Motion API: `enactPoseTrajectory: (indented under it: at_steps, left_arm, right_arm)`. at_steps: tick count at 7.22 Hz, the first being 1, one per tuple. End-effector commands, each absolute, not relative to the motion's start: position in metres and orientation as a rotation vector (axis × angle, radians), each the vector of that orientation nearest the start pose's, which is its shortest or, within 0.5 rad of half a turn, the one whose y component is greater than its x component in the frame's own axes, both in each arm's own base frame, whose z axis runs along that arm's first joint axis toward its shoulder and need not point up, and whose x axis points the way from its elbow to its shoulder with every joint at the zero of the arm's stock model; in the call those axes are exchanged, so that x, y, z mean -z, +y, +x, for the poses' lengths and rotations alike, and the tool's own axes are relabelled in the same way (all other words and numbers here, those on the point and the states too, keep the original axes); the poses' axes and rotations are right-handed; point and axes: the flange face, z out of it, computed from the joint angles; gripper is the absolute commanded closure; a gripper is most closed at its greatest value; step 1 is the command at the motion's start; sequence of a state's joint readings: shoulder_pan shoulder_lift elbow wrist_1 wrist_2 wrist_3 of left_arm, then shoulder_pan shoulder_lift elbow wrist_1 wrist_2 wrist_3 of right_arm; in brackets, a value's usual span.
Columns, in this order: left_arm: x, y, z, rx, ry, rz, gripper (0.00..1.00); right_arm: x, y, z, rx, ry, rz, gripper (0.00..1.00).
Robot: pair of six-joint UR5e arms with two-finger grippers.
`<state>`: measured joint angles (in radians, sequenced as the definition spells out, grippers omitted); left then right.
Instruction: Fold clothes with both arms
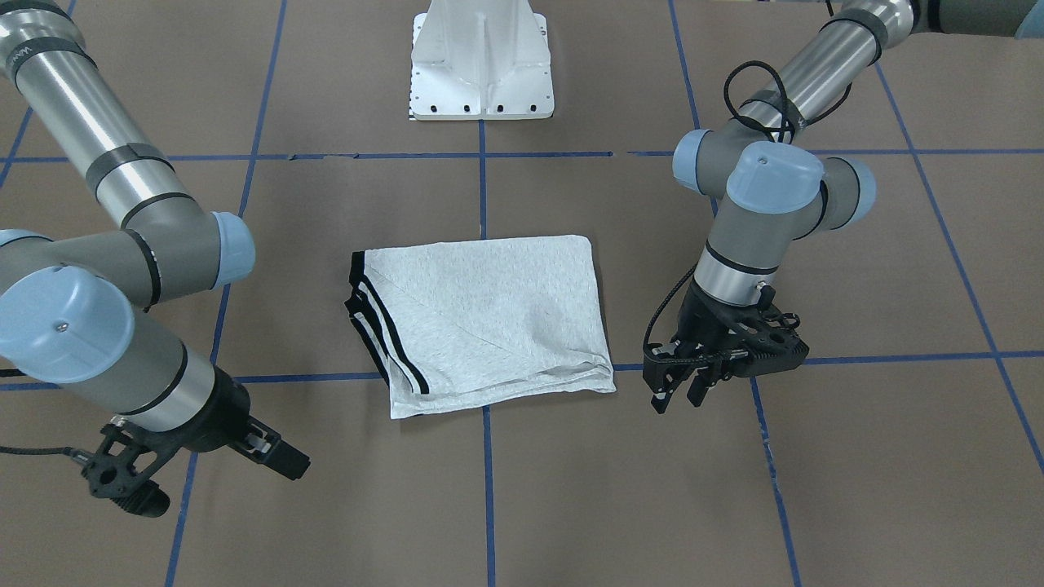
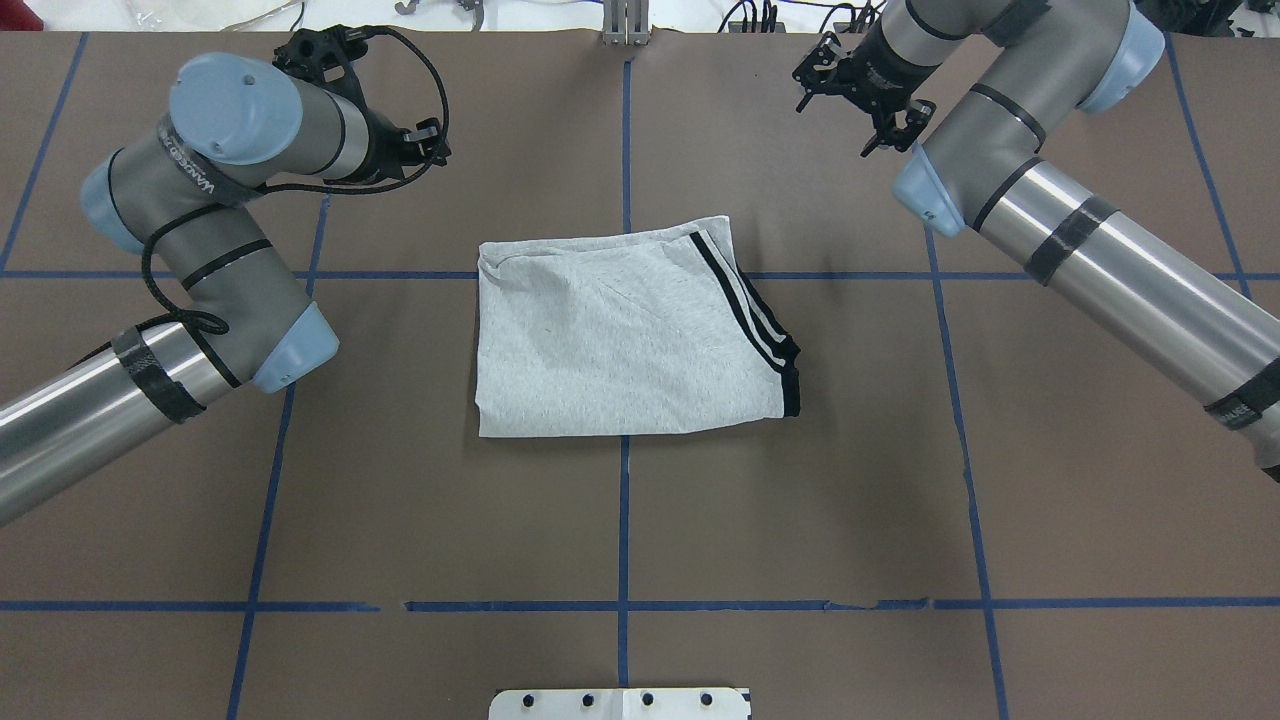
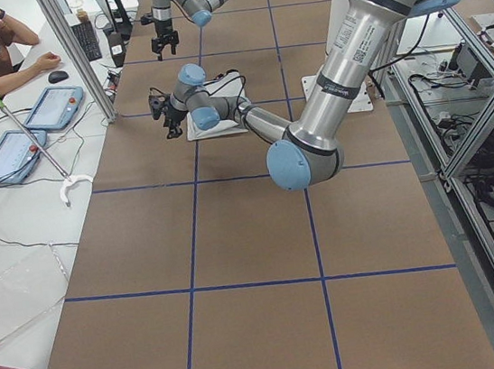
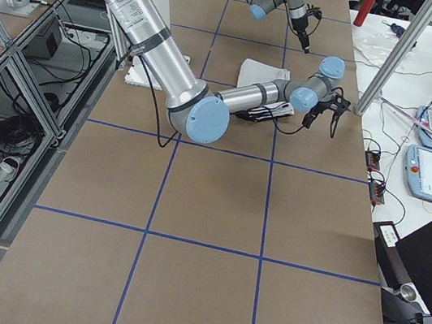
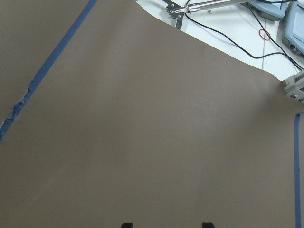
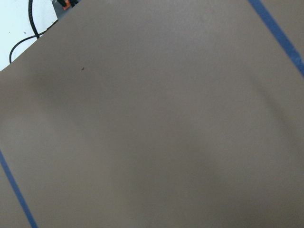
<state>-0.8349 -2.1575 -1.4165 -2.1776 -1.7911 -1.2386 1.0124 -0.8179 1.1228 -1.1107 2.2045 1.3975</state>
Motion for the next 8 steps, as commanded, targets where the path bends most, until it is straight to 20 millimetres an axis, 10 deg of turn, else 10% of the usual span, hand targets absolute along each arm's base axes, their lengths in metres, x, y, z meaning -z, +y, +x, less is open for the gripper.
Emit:
enactPoseTrajectory:
  at_steps: [1, 4, 7, 8]
  left_arm:
    - [-0.350, -0.610, 0.324, -0.007, 0.930, 0.503, 0.39]
    - [-0.442, -0.614, 0.164, -0.273, 0.850, 0.560, 0.32]
    - [-0.526, -0.584, 0.004, -0.345, 0.756, 0.618, 0.20]
    - [-0.532, -0.580, -0.030, -0.299, 0.730, 0.595, 0.00]
  right_arm:
    - [-0.425, -0.721, -0.272, -0.351, -0.892, 0.027, 0.00]
    - [-0.496, -0.712, -0.123, -0.055, -0.736, 0.102, 0.00]
    - [-0.561, -0.623, -0.011, -0.061, -0.781, 0.103, 0.00]
    - [-0.579, -0.595, 0.002, -0.061, -0.791, 0.100, 0.00]
